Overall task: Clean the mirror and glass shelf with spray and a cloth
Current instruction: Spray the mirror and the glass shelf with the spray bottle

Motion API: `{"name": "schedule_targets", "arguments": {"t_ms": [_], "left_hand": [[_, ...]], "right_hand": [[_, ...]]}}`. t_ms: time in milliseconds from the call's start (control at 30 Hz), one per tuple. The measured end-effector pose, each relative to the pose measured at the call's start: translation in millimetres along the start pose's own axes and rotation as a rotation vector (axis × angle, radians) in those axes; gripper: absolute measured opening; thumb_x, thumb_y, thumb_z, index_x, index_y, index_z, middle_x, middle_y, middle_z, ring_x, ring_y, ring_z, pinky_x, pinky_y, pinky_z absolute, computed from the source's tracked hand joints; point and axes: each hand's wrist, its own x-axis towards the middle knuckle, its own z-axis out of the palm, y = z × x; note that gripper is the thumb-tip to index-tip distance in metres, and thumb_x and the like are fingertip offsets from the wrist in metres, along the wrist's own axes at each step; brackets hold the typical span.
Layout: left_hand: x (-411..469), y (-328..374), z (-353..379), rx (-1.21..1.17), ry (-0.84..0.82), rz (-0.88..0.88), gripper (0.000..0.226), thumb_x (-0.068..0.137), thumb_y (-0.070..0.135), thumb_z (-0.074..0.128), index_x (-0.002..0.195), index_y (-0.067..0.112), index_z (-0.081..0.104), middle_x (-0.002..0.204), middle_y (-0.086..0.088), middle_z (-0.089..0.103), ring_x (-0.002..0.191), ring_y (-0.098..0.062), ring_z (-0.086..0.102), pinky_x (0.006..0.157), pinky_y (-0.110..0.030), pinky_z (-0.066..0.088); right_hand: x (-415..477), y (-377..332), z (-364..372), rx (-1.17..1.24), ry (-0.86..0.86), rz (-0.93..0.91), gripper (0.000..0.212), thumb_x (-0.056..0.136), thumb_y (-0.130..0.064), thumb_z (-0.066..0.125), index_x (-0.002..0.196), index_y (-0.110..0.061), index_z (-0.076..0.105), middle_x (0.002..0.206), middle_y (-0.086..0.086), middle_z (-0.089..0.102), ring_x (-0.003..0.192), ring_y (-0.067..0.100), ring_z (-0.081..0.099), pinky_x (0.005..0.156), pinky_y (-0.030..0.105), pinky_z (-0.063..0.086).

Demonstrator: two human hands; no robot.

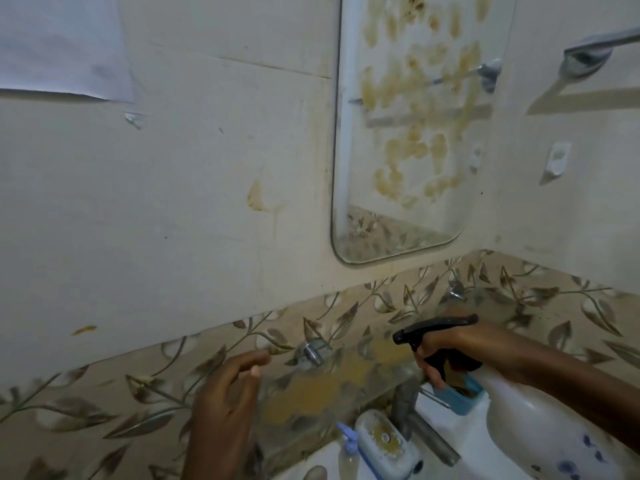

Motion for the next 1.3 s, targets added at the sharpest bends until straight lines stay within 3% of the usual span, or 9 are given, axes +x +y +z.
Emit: {"name": "schedule_targets", "arguments": {"t_ms": [167, 267, 333, 400, 567, 833, 1033, 1133, 1300], "left_hand": [[-4, -8, 26, -0.058, 0.034, -0.077, 0.022, 0.092, 0.021, 0.048, 0.092, 0.034, 0.066, 0.102, 0.012, 0.067, 0.103, -0.002, 0.056, 0.078, -0.021, 0.042], [-6, -8, 36, -0.063, 0.041, -0.067, 0.027, 0.087, 0.035, 0.041, 0.092, 0.031, 0.067, 0.101, 0.013, 0.068, 0.102, -0.006, 0.057, 0.08, -0.021, 0.045], [-7, -9, 41, -0.047, 0.048, -0.039, 0.029, 0.088, 0.033, 0.04, 0.093, 0.03, 0.068, 0.1, 0.016, 0.067, 0.102, -0.007, 0.058, 0.083, -0.019, 0.046], [-7, -10, 45, -0.008, 0.049, -0.016, 0.025, 0.095, 0.024, 0.043, 0.093, 0.029, 0.068, 0.098, 0.017, 0.066, 0.1, -0.01, 0.059, 0.086, -0.029, 0.047], [-6, -11, 44, 0.115, 0.096, 0.133, 0.036, 0.089, 0.039, 0.034, 0.093, 0.027, 0.068, 0.095, 0.012, 0.069, 0.093, -0.001, 0.055, 0.083, -0.03, 0.042], [-6, -10, 45, 0.253, 0.07, 0.174, 0.046, 0.085, 0.042, 0.032, 0.094, 0.017, 0.07, 0.096, 0.002, 0.069, 0.096, -0.027, 0.061, 0.084, -0.054, 0.047], [-7, -9, 45, 0.249, 0.055, 0.161, 0.044, 0.085, 0.042, 0.032, 0.094, 0.018, 0.068, 0.096, 0.004, 0.067, 0.096, -0.024, 0.06, 0.085, -0.051, 0.046], [-8, -11, 46, 0.27, 0.046, 0.134, 0.042, 0.084, 0.046, 0.03, 0.094, 0.024, 0.065, 0.096, 0.011, 0.061, 0.097, -0.019, 0.055, 0.087, -0.041, 0.038], [-7, -14, 46, 0.284, 0.025, 0.139, 0.036, 0.084, 0.045, 0.031, 0.094, 0.029, 0.062, 0.096, 0.013, 0.059, 0.097, -0.017, 0.053, 0.09, -0.043, 0.038]], "right_hand": [[-2, 16, -19, -0.019, 0.101, 0.057, 0.019, 0.086, -0.005, 0.054, 0.082, 0.007, 0.067, 0.072, 0.022, 0.067, 0.066, 0.029, 0.062, 0.063, 0.028, 0.051], [-5, 25, -28, -0.038, 0.126, 0.1, 0.019, 0.087, -0.006, 0.051, 0.085, 0.007, 0.065, 0.068, 0.016, 0.066, 0.06, 0.024, 0.059, 0.051, 0.02, 0.046], [-5, 33, -32, -0.032, 0.189, 0.118, 0.021, 0.087, -0.005, 0.05, 0.082, 0.011, 0.063, 0.06, 0.014, 0.064, 0.051, 0.02, 0.057, 0.044, 0.017, 0.043], [-4, 40, -37, -0.006, 0.257, 0.136, 0.022, 0.086, -0.003, 0.05, 0.075, 0.011, 0.062, 0.052, 0.015, 0.06, 0.041, 0.017, 0.054, 0.039, 0.016, 0.042], [-2, 50, -58, 0.019, 0.286, 0.179, 0.024, 0.087, -0.005, 0.052, 0.085, 0.015, 0.064, 0.058, 0.017, 0.064, 0.046, 0.018, 0.06, 0.04, 0.017, 0.045], [7, 63, -98, -0.022, 0.454, 0.212, 0.022, 0.086, -0.006, 0.053, 0.077, 0.008, 0.066, 0.061, 0.021, 0.067, 0.05, 0.025, 0.062, 0.043, 0.026, 0.049], [14, 78, -106, -0.032, 0.527, 0.259, 0.023, 0.087, -0.002, 0.051, 0.073, 0.011, 0.064, 0.054, 0.022, 0.062, 0.043, 0.029, 0.058, 0.046, 0.031, 0.049], [12, 82, -119, 0.052, 0.603, 0.295, 0.015, 0.088, 0.003, 0.051, 0.086, 0.011, 0.063, 0.047, 0.019, 0.065, 0.037, 0.024, 0.062, 0.036, 0.022, 0.051], [6, 81, -141, 0.014, 0.689, 0.285, 0.029, 0.085, 0.005, 0.049, 0.108, -0.004, 0.063, 0.061, 0.025, 0.068, 0.047, 0.03, 0.064, 0.048, 0.033, 0.058]]}}
